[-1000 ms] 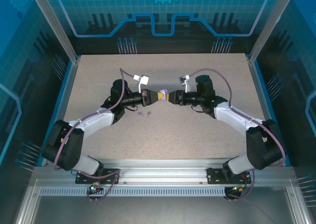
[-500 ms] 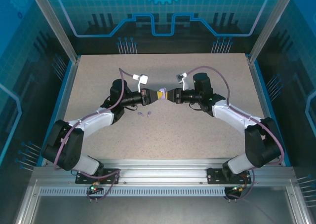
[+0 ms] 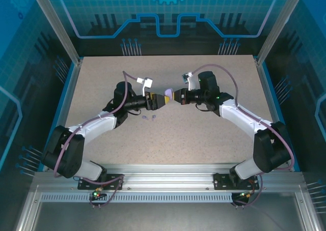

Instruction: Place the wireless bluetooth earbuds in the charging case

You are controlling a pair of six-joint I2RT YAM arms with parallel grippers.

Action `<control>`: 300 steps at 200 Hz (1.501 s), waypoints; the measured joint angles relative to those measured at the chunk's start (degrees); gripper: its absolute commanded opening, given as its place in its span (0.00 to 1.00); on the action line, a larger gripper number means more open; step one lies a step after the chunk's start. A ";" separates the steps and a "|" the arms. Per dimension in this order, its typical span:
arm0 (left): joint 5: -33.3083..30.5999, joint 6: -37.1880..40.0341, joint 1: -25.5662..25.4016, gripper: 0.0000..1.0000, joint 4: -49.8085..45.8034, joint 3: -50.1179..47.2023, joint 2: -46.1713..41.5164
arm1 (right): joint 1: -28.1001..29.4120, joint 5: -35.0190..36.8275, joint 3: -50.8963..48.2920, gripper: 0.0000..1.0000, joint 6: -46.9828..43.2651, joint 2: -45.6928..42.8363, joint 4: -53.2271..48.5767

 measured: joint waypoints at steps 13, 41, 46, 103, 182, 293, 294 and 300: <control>0.04 1.38 0.70 0.99 -3.04 1.77 -0.15 | -0.37 1.09 0.98 0.00 -2.40 0.00 -2.40; 0.37 5.29 2.34 0.99 -10.29 7.17 -0.33 | -1.90 2.51 2.78 0.00 -8.33 0.76 -6.60; 0.70 6.16 2.62 0.99 -11.76 8.37 -0.31 | -2.12 2.73 3.13 0.00 -9.42 0.98 -7.26; 8.85 18.40 4.70 0.98 -32.13 27.19 6.88 | -3.34 4.02 10.80 0.00 -25.07 4.52 -15.98; 15.80 37.16 4.76 0.57 -65.02 48.76 25.88 | -3.37 3.82 15.10 0.00 -34.23 9.55 -20.24; 20.55 43.63 4.74 0.54 -76.04 54.97 31.80 | -3.34 1.14 16.63 0.00 -34.80 10.34 -20.98; 20.59 43.63 4.74 0.54 -76.06 54.97 31.82 | -3.34 1.11 16.65 0.00 -34.80 10.36 -20.98; 20.68 43.67 4.74 0.54 -76.19 54.97 31.91 | -3.32 0.96 16.90 0.00 -34.80 10.51 -21.05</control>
